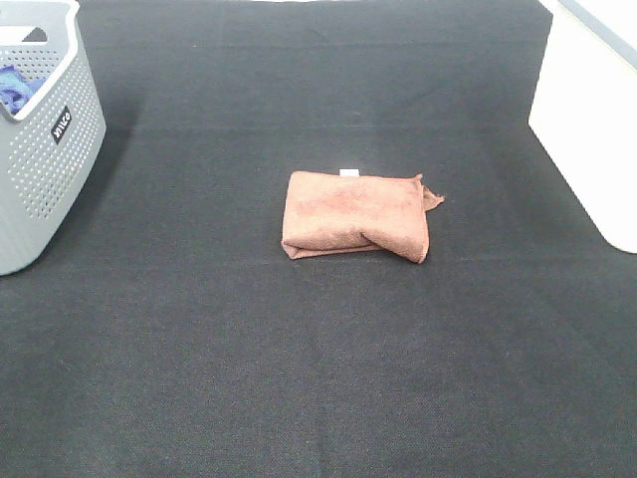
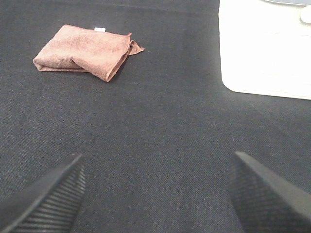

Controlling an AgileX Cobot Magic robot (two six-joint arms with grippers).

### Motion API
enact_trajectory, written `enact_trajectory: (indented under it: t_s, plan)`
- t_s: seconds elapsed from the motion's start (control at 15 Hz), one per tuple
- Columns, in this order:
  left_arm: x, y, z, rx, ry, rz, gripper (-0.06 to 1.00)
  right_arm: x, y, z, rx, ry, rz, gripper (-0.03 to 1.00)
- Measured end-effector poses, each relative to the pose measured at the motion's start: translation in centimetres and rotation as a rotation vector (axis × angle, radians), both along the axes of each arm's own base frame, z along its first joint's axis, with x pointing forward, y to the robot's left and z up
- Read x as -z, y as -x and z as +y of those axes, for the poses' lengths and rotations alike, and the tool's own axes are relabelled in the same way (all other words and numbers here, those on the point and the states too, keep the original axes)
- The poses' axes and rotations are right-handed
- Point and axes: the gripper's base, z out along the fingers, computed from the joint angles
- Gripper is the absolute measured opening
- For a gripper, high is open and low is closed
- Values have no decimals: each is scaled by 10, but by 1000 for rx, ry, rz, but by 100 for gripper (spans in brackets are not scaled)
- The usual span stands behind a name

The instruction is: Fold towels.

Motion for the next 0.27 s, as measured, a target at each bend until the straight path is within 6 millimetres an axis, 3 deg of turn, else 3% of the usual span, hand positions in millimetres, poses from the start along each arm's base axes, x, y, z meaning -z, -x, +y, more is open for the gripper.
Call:
enact_trajectory:
  t_s: [0.27]
  plan:
    - [0, 0, 0, 0, 0, 0, 71, 0, 0, 0, 0, 0, 0, 76]
